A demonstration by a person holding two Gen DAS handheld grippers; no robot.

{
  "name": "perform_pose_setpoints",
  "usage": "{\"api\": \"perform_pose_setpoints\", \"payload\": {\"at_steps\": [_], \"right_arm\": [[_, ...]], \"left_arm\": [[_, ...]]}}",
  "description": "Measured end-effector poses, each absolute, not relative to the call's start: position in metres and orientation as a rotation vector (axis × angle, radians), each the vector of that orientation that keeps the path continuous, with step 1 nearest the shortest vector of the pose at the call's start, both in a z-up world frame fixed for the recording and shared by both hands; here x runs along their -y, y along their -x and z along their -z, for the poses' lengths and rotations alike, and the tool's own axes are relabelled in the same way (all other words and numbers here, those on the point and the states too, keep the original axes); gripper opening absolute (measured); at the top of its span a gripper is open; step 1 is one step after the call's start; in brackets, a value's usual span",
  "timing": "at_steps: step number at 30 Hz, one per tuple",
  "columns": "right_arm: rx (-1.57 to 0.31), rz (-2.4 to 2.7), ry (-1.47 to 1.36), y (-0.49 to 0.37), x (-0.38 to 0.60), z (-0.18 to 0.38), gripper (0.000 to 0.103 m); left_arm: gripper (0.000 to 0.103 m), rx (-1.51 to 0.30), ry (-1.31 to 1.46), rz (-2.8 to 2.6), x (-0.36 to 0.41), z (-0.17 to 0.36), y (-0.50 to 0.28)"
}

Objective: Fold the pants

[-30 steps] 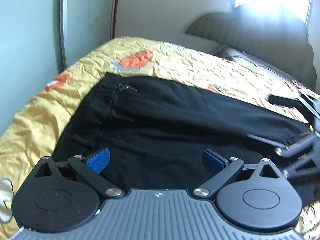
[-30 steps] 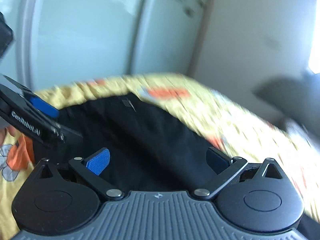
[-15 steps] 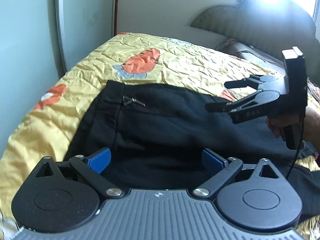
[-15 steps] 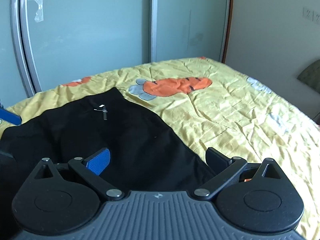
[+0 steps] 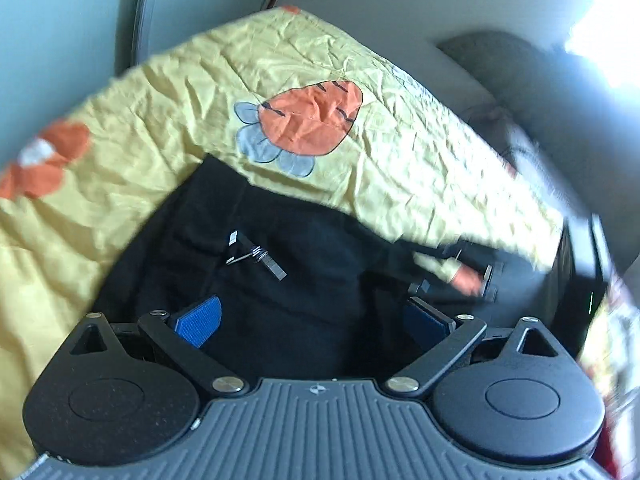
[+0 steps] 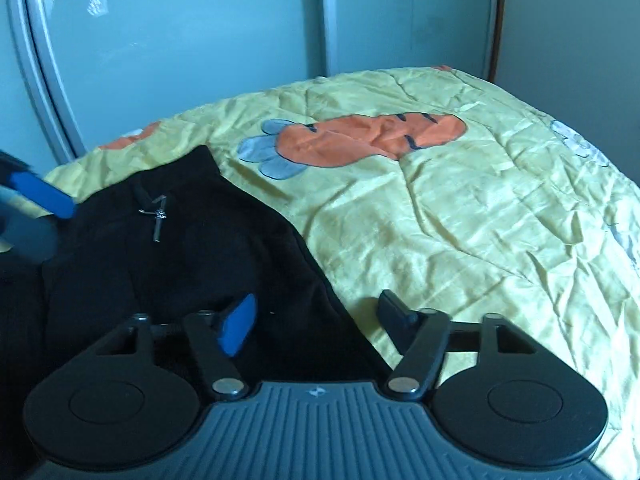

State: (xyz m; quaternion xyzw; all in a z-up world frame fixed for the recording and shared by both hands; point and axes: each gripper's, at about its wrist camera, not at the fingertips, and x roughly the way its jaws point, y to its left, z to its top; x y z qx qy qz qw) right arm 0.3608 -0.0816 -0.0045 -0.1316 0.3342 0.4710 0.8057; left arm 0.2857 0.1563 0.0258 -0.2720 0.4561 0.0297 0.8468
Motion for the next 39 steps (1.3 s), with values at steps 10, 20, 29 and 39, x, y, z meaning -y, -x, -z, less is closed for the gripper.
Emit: {"api": "perform_pose_setpoints", "payload": {"at_steps": [10, 20, 29, 39], "right_arm": [[-0.388, -0.874, 0.584, -0.277, 0.072, -0.001, 0.006], [-0.084, -0.832, 0.824, -0.188, 0.067, -0.002, 0.006], [-0.169, -0.837, 0.765, -0.194, 0.065, -0.005, 0.007], [-0.365, -0.793, 0.543, -0.257, 0.114, -0.018, 0.080]], "left_arm": [[0.098, -1.076, 0.863, -0.027, -0.170, 0.003, -0.349], [0.053, -1.041, 0.992, -0.017, -0.181, 0.015, -0.355], [0.006, -0.976, 0.951, 0.012, -0.170, 0.023, -0.330], [0.006, -0.901, 0.914, 0.027, -0.164, 0.015, -0.306]]}}
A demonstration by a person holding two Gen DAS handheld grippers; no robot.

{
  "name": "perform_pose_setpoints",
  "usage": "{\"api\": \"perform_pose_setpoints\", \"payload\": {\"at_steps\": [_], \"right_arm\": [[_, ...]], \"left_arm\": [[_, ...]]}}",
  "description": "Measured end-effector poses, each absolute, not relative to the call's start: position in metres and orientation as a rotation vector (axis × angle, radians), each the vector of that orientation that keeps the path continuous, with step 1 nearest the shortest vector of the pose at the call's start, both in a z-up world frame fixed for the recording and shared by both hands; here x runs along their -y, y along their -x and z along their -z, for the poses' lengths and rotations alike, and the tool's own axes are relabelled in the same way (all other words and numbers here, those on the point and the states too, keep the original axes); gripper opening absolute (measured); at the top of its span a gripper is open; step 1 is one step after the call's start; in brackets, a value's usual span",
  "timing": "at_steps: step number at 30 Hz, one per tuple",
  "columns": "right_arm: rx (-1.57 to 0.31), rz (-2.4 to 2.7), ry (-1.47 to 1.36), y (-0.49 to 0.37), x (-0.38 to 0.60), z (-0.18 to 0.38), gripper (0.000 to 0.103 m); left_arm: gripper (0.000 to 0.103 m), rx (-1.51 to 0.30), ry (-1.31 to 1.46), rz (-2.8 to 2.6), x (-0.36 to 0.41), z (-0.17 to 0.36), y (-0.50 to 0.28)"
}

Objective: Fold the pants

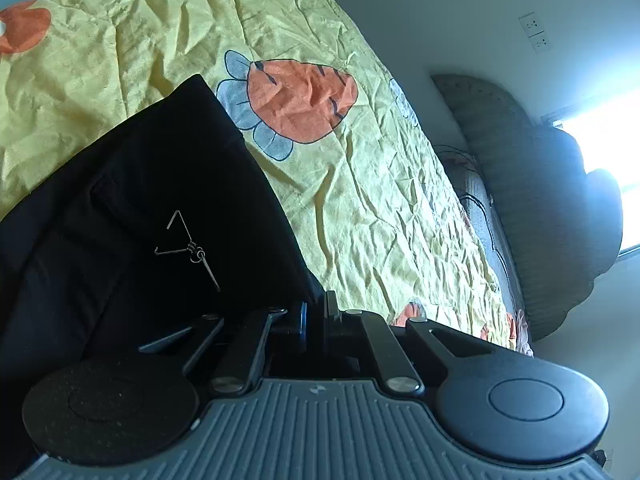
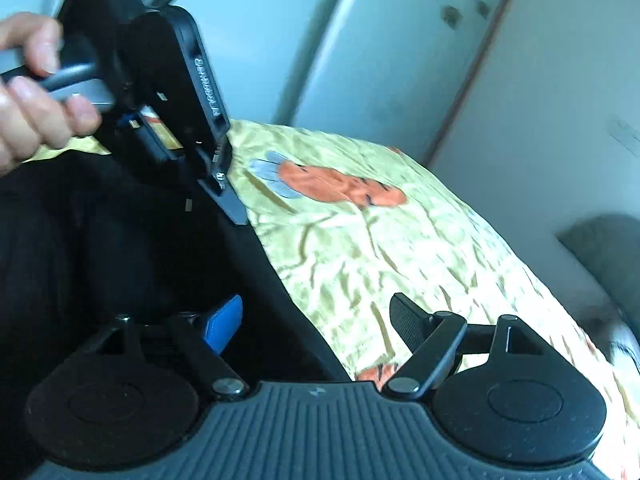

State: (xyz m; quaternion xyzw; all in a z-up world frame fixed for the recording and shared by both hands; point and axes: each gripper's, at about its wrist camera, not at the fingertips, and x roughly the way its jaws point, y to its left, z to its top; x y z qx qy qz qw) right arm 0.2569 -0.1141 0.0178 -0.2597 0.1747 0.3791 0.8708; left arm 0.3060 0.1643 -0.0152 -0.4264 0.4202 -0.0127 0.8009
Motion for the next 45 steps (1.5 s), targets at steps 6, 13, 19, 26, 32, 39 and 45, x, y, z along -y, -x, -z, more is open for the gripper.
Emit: {"api": "perform_pose_setpoints", "payload": {"at_steps": [6, 13, 19, 26, 32, 39, 45], "right_arm": [[-0.413, -0.841, 0.655, -0.256, 0.085, 0.001, 0.053], [-0.371, -0.815, 0.686, -0.254, 0.048, 0.017, 0.008], [-0.261, -0.813, 0.779, -0.221, 0.048, 0.024, 0.008], [-0.156, -0.764, 0.895, -0.200, 0.038, 0.040, 0.008], [-0.273, -0.676, 0.785, -0.218, 0.059, 0.042, 0.030], [-0.354, -0.526, 0.799, -0.226, 0.100, 0.054, 0.009], [-0.310, -0.535, 0.867, -0.190, 0.099, 0.057, 0.004]], "left_arm": [[0.006, -0.868, 0.929, 0.024, -0.164, 0.015, -0.297], [0.022, -0.840, 0.885, 0.044, -0.163, 0.014, -0.298], [0.066, -0.829, 0.888, 0.008, -0.169, 0.007, -0.306], [0.007, -0.871, 0.858, -0.034, -0.173, 0.013, -0.299], [0.007, -0.824, 0.879, -0.018, -0.178, 0.012, -0.280], [0.005, -0.758, 0.879, -0.007, -0.184, 0.005, -0.257], [0.004, -0.755, 0.880, -0.015, -0.185, 0.006, -0.237]]}}
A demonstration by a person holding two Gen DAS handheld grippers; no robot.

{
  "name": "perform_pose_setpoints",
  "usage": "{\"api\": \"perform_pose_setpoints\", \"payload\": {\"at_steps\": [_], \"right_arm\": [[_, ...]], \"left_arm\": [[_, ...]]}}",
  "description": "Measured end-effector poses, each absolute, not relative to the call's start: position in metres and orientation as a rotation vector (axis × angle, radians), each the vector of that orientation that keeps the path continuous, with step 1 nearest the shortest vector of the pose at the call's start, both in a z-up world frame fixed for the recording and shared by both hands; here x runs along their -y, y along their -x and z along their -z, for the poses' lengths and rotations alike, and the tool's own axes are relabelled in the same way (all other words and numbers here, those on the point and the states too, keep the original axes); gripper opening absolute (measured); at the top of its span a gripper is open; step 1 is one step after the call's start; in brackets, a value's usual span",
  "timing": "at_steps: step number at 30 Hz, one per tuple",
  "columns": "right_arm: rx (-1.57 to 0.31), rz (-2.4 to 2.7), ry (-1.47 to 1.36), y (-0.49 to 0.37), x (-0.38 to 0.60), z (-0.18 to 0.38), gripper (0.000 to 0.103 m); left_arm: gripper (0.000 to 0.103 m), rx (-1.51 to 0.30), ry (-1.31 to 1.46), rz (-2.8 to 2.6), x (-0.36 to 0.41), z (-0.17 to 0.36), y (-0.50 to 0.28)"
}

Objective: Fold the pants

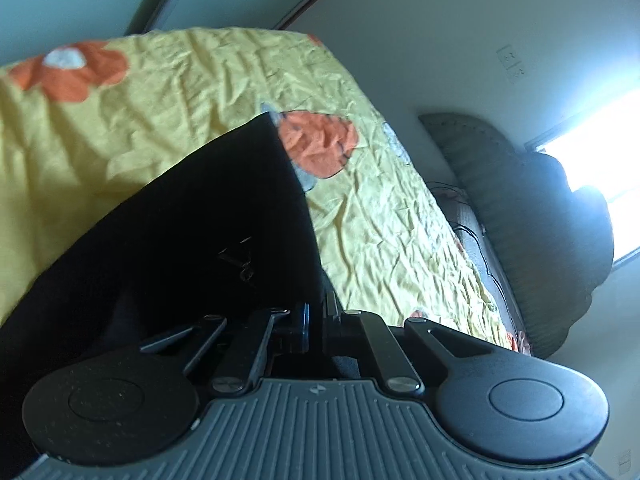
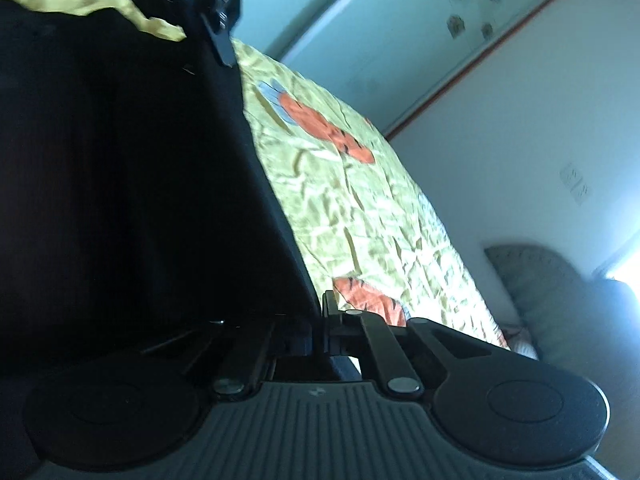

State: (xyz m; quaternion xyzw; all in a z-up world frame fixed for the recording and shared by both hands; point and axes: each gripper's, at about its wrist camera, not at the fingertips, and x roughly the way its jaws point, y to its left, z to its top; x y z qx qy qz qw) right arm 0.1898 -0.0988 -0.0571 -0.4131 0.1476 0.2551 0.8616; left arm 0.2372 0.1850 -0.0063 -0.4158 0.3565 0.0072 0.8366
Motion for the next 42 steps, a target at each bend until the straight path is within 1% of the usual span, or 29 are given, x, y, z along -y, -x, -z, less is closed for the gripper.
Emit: {"api": "perform_pose_setpoints", "payload": {"at_steps": [3, 11, 17, 32, 42], "right_arm": [[-0.293, -0.532, 0.879, -0.178, 0.097, 0.055, 0.004], [-0.273, -0.556, 0.856, -0.150, 0.100, 0.033, 0.004], [-0.265, -0.581, 0.839, -0.125, 0.103, 0.027, 0.004], [-0.301, -0.701, 0.867, -0.071, 0.099, 0.032, 0.004], [-0.328, -0.742, 0.866, -0.050, 0.096, 0.039, 0.004]], "left_arm": [[0.004, -0.735, 0.905, -0.003, -0.187, 0.003, -0.218], [0.003, -0.691, 0.862, 0.028, -0.180, -0.013, -0.166], [0.003, -0.684, 0.849, 0.055, -0.181, -0.019, -0.127], [0.003, -0.768, 0.869, 0.026, -0.189, 0.009, -0.069], [0.003, -0.794, 0.875, 0.005, -0.191, 0.015, -0.048]]}}
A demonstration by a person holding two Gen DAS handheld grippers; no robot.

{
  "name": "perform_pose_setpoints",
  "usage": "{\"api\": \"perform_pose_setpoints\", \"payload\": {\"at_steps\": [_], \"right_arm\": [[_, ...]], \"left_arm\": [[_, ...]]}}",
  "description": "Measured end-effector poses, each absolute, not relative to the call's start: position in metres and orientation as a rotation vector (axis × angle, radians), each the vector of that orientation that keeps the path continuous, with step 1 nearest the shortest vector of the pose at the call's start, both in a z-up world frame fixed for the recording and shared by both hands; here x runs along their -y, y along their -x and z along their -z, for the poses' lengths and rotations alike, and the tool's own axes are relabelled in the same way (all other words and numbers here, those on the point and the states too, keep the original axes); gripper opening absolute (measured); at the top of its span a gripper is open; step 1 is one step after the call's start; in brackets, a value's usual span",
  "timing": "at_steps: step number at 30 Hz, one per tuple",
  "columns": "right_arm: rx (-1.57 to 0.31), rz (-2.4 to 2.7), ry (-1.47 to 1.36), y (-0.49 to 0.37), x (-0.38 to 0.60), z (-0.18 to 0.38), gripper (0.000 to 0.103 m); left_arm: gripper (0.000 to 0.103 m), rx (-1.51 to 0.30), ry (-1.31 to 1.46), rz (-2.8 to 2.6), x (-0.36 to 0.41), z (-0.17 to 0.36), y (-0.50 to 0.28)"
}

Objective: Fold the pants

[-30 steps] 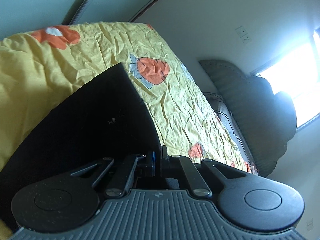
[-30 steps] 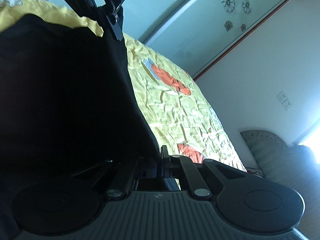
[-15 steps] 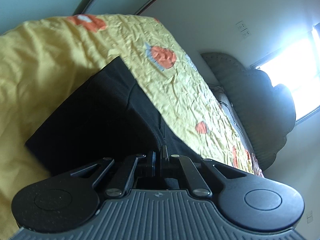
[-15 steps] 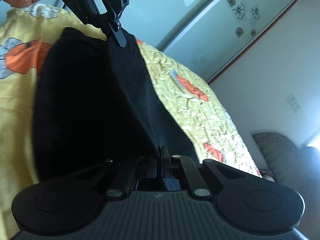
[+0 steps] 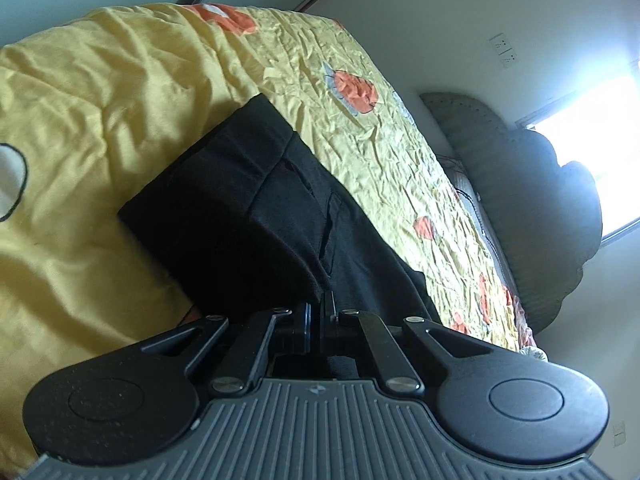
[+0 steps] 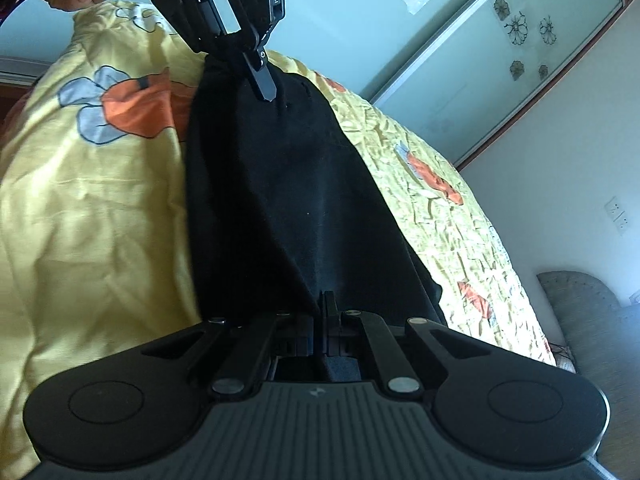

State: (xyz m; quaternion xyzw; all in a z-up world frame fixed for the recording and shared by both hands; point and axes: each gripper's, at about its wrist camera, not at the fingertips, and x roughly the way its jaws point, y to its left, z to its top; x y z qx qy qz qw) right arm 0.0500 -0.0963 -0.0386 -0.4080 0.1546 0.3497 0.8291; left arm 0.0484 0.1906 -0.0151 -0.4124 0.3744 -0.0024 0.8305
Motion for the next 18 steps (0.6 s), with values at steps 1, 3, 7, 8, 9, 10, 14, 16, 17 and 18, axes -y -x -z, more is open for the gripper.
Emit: {"api": "perform_pose_setpoints", "payload": {"at_steps": [1, 3, 7, 8, 9, 10, 14, 16, 17, 18], "right_arm": [[-0.331, -0.747, 0.865, -0.049, 0.096, 0.039, 0.004], [-0.334, -0.756, 0.862, -0.043, 0.096, 0.042, 0.004], [-0.335, -0.772, 0.866, -0.036, 0.095, 0.045, 0.004], [-0.338, -0.772, 0.864, -0.036, 0.095, 0.045, 0.004], [-0.340, -0.773, 0.861, -0.035, 0.095, 0.045, 0.004], [-0.342, -0.772, 0.858, -0.035, 0.095, 0.046, 0.004], [-0.345, -0.775, 0.853, -0.031, 0.097, 0.044, 0.003], [-0.352, -0.778, 0.848, -0.030, 0.098, 0.044, 0.003], [-0.354, -0.779, 0.846, -0.030, 0.098, 0.044, 0.003], [-0.357, -0.780, 0.846, -0.029, 0.098, 0.045, 0.003]], "left_arm": [[0.003, -0.796, 0.874, 0.002, -0.190, 0.015, -0.048], [0.003, -0.800, 0.871, -0.002, -0.191, 0.016, -0.046], [0.003, -0.819, 0.869, -0.016, -0.192, 0.020, -0.042], [0.003, -0.822, 0.869, -0.021, -0.192, 0.021, -0.042], [0.003, -0.827, 0.869, -0.022, -0.192, 0.022, -0.042], [0.003, -0.831, 0.866, -0.023, -0.191, 0.023, -0.041], [0.003, -0.848, 0.865, -0.034, -0.191, 0.027, -0.040], [0.003, -0.862, 0.865, -0.041, -0.191, 0.029, -0.043], [0.003, -0.867, 0.862, -0.041, -0.191, 0.030, -0.044], [0.003, -0.868, 0.861, -0.043, -0.191, 0.031, -0.044]]}}
